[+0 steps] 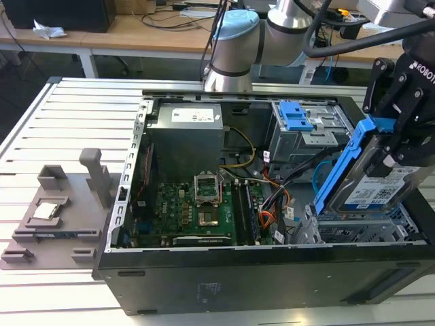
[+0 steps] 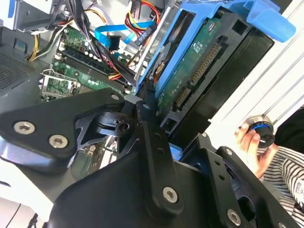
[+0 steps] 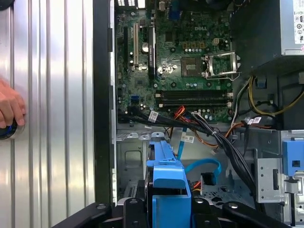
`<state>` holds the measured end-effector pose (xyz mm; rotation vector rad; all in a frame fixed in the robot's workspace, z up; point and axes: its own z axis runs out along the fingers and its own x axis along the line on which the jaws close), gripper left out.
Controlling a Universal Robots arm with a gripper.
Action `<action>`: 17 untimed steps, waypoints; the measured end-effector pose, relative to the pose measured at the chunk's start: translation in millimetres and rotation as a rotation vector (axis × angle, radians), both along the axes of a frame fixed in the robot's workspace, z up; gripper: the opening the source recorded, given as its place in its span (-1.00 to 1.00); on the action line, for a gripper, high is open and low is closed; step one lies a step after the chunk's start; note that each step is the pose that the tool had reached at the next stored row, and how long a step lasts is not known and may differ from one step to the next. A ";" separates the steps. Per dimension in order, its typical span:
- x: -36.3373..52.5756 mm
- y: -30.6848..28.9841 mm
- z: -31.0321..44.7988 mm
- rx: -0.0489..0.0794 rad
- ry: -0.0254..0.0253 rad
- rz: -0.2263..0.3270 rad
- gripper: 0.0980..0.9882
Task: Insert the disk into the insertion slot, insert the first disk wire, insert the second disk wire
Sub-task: 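Insert the disk into the insertion slot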
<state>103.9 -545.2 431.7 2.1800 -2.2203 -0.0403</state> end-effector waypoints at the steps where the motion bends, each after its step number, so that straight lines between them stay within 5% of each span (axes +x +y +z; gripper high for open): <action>1: -0.5 0.2 -1.7 0.000 0.0000 0.000 -0.41; 17: -1.4 0.4 -42.2 0.000 0.0000 0.000 -0.41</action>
